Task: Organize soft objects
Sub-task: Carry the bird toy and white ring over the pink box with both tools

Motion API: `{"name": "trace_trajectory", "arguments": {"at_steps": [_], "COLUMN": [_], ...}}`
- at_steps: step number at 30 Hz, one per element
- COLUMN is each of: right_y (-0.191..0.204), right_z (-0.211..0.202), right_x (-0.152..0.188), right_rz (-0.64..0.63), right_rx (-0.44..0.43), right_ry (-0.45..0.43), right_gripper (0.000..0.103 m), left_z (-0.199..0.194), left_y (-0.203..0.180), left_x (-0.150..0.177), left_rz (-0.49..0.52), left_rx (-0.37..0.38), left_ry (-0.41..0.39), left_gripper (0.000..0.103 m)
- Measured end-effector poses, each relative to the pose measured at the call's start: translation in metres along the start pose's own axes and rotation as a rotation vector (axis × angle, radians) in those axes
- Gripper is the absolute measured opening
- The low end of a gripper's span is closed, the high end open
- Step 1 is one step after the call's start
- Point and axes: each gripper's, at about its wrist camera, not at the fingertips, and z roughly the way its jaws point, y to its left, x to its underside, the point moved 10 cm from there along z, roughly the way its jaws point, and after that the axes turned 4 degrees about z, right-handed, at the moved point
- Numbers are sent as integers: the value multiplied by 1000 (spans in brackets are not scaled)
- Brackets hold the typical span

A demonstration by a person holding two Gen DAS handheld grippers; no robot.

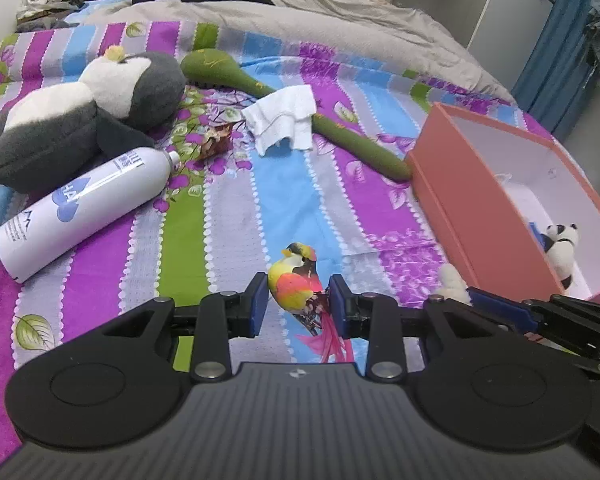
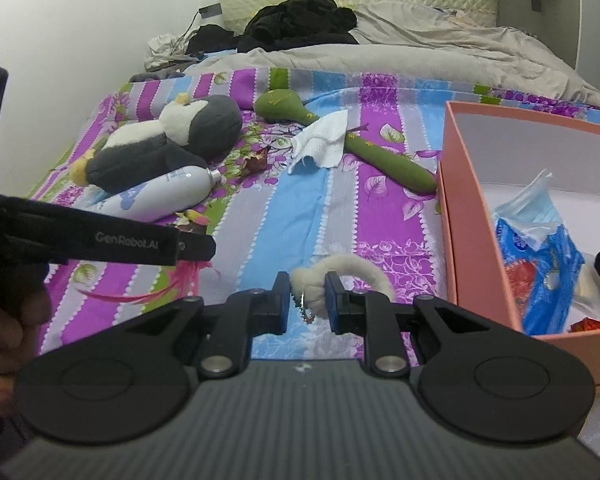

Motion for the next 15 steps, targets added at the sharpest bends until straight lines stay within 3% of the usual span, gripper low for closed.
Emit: {"name": "trace_trajectory", "arguments": {"at_steps": [15], "right_y": [-29], "right_z": [-60], "right_x": [-63], "right_rz": [14], "right_rx": [40], "right_ry": [-98], "right_gripper": [23], "left_z": [-52], "left_y": [-72], "left_x": [-74], "left_rz": [56], "left_rx": [79], "left_ry": [-110], "left_gripper": [38]}}
